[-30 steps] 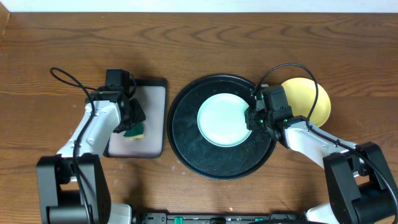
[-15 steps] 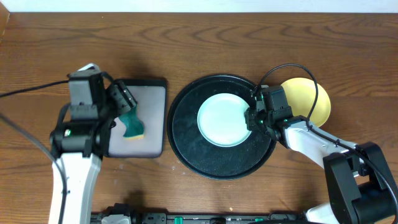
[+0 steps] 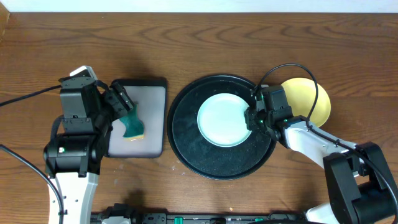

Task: Clean dirty plates on tray and stack at the side
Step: 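Lift the light-blue plate off the tray with the right gripper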

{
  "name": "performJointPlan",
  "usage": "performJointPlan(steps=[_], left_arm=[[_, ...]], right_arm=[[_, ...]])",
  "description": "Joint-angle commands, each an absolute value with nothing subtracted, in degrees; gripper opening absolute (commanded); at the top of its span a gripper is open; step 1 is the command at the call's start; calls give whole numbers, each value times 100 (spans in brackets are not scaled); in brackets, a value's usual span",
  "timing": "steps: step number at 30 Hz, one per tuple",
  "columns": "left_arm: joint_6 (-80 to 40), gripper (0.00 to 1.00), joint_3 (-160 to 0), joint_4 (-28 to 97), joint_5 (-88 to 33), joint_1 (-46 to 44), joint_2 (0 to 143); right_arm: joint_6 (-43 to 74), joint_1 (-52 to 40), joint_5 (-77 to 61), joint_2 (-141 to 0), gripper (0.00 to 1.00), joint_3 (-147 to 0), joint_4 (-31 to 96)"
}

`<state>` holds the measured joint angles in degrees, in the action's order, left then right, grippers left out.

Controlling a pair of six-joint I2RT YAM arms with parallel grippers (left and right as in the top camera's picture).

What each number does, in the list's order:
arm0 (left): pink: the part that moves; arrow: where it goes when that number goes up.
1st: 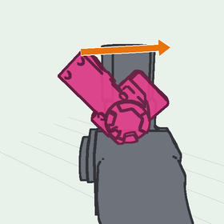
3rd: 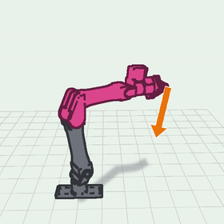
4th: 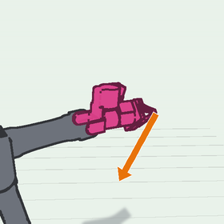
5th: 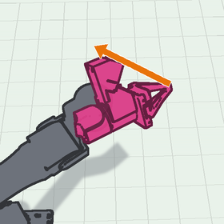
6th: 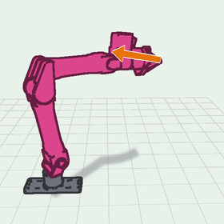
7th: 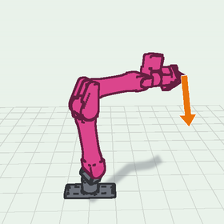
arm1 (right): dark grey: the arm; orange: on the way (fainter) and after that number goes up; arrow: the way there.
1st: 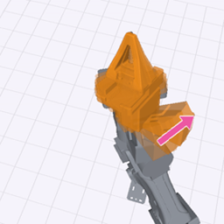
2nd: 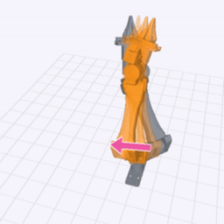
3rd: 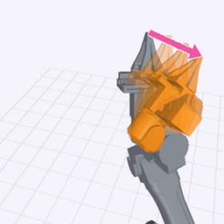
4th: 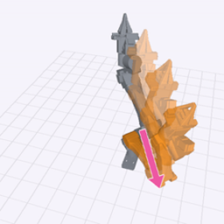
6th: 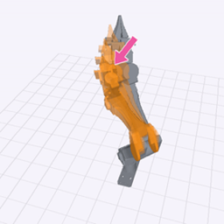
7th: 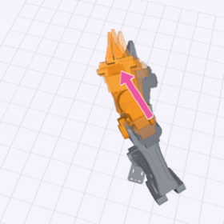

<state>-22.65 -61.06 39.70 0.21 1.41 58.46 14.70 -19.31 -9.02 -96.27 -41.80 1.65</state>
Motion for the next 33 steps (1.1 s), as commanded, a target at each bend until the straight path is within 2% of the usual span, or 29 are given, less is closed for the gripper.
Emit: performJointPlan(steps=[1,14,21,22,27,33], left_arm=[[-2272,79,-6206,3986,69,158,5883],[-2272,80,-6206,3986,69,158,5883],[-2272,79,-6206,3986,69,158,5883],[-2272,79,-6206,3986,71,158,5883],[-2274,80,-6206,3986,69,158,5883],[-2272,80,-6206,3986,69,158,5883]], right_arm=[[1516,-2014,-884,-9655,27,-4193,154],[1452,-2014,-792,-9655,25,-4193,244],[1452,-2014,-751,-9655,27,-4193,362],[1452,-2014,-749,-9655,26,-4191,368],[1455,-2016,-735,-9655,2,-4189,368],[1459,-1981,-738,-9618,1,-4206,320]])
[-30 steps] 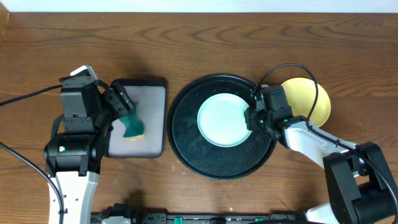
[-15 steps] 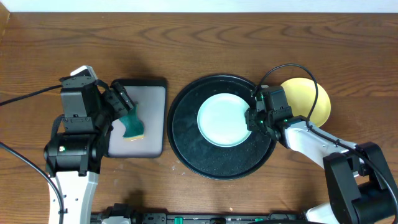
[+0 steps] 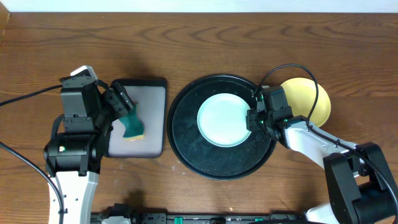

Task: Clean dirty plates on tray and stack at the side
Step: 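Lift the light-blue plate off the tray with the right gripper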

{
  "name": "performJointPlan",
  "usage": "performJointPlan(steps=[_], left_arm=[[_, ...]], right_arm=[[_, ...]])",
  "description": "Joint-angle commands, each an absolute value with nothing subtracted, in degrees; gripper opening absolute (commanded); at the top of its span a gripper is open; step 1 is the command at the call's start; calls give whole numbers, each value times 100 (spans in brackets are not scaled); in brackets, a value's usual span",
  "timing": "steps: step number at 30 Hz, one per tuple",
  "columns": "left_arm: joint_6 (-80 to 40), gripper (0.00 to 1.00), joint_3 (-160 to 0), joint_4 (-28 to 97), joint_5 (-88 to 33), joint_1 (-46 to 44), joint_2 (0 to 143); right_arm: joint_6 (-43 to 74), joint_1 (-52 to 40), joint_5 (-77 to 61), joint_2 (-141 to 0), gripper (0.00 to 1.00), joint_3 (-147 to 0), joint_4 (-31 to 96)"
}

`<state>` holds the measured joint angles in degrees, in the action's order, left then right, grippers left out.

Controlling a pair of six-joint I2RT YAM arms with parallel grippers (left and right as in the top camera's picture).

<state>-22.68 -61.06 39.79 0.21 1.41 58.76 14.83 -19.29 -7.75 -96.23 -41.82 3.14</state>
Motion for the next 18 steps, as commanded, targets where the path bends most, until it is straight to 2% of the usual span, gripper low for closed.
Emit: performJointPlan(steps=[1,13,18], left_arm=[[-2272,80,-6206,3986,71,158,5883],[-2272,80,-6206,3986,69,158,5883],[-2272,80,-6206,3986,69,158,5883]], right_arm=[[1466,-1973,-738,-9572,1,-4237,329],[1957,-1990,-757,-8178,1,-4650,854],[2189,-2287,-746,-8093,1,-4783,858]])
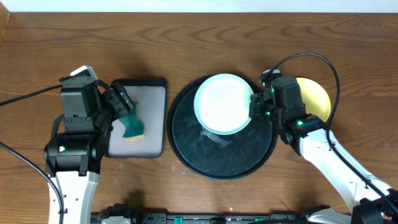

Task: Clean dirty plates on tray and stack at the side
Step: 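Lift the light-blue plate off the tray with the right gripper, then carry the light-blue plate right and set it on the yellow plate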

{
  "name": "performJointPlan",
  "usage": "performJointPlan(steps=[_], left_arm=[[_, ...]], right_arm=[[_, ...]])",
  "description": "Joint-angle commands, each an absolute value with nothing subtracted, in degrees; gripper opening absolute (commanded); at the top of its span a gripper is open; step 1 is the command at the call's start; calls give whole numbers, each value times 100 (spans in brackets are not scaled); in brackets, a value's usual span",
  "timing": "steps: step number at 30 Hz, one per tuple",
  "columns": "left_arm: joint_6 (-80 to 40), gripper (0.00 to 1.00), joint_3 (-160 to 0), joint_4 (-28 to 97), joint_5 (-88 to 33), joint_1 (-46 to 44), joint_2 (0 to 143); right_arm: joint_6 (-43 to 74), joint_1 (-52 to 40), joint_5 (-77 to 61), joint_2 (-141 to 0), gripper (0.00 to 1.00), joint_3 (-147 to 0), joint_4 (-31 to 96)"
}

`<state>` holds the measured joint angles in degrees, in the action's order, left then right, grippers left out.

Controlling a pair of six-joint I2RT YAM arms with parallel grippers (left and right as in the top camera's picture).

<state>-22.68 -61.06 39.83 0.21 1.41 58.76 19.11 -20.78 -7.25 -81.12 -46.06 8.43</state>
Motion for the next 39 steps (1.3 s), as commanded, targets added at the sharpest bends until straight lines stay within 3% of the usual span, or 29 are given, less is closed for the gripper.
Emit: performJointPlan(steps=[1,13,20,32,39], left_arm=[[-2272,80,-6206,3986,69,158,5883],[-2272,80,-6206,3986,69,158,5883],[-2272,80,-6206,3986,69,158,5883],[-2272,80,-6206,3986,69,158,5883],[-2272,80,-6206,3986,71,158,5883]], right_arm=[[2191,-2394,-731,-8099,1,-4834,858],[2311,-3868,770,-8871,1,-6084,784],[1964,-4488,1765,-9845,1,-6582,-130],[-1022,-5470,3146,-10020,1,-6602,-2340],[-2689,-5747,3212,-10020,1,-6602,-3286]])
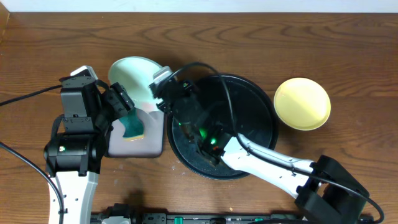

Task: Clean dirty plates on tray and stack at the side
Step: 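Carry the light-blue plate right and set it on the yellow plate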

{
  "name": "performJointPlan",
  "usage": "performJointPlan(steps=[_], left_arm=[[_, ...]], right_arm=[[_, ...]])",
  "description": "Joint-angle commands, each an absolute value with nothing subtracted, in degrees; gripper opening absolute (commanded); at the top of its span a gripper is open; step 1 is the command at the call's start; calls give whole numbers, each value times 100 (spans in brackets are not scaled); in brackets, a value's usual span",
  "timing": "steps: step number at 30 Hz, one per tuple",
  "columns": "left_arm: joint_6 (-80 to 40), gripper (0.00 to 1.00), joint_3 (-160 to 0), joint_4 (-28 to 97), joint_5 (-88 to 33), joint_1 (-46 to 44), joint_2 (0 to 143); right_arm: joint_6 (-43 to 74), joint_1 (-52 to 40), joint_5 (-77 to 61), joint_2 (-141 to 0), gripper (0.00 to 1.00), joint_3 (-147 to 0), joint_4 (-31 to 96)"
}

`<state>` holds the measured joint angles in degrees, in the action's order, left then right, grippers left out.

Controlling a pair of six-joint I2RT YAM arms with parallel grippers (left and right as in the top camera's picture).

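Note:
A pale white-green plate [131, 77] hangs tilted over the far end of the grey mat [153, 134]. My right gripper [152, 93] is shut on the plate's right rim, and its arm reaches across the black round tray [252, 121], which holds no plate. Over the mat, my left gripper [127, 117] is shut on a green sponge [132, 128], just below the plate and close to it. A yellow plate [302, 103] lies flat on the table to the right of the tray.
The right arm's links and cable cover the tray's left half. The left arm's body stands at the table's left side. A white wall edge runs along the far side of the brown wooden table [348, 50].
The right gripper has moved left with the plate, from above the far part of the tray to over the far end of the grey mat. The left gripper and sponge have not moved.
The plate first lay flat in the tray with the right gripper at its right rim, and stayed so a second later. Then it was held lifted above the tray. Now it is tilted beside the sponge, which the left gripper held over the mat throughout.

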<state>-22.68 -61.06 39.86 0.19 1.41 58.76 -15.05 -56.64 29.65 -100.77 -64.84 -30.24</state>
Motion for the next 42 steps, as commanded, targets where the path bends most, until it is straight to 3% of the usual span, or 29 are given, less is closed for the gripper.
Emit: performJointPlan(steps=[1,10,24,33,42], left_arm=[[-2272,80,-6206,3986,69,158,5883],[-2272,80,-6206,3986,69,158,5883],[-2272,80,-6206,3986,69,158,5883],[-2272,80,-6206,3986,71,158,5883],[-2272,80,-6206,3986,69,158,5883]], right_arm=[[-2858,-5754,3212,-10020,1,-6602,-3415],[-4029,-5782,3208,-10020,1,-6602,-4106],[-3026,-5806,3284,-10020,1,-6600,-4097],[-128,-5572,3286,-10018,1,-6600,-2687],[2532,-4480,663,-9885,1,-6600,-1455]])
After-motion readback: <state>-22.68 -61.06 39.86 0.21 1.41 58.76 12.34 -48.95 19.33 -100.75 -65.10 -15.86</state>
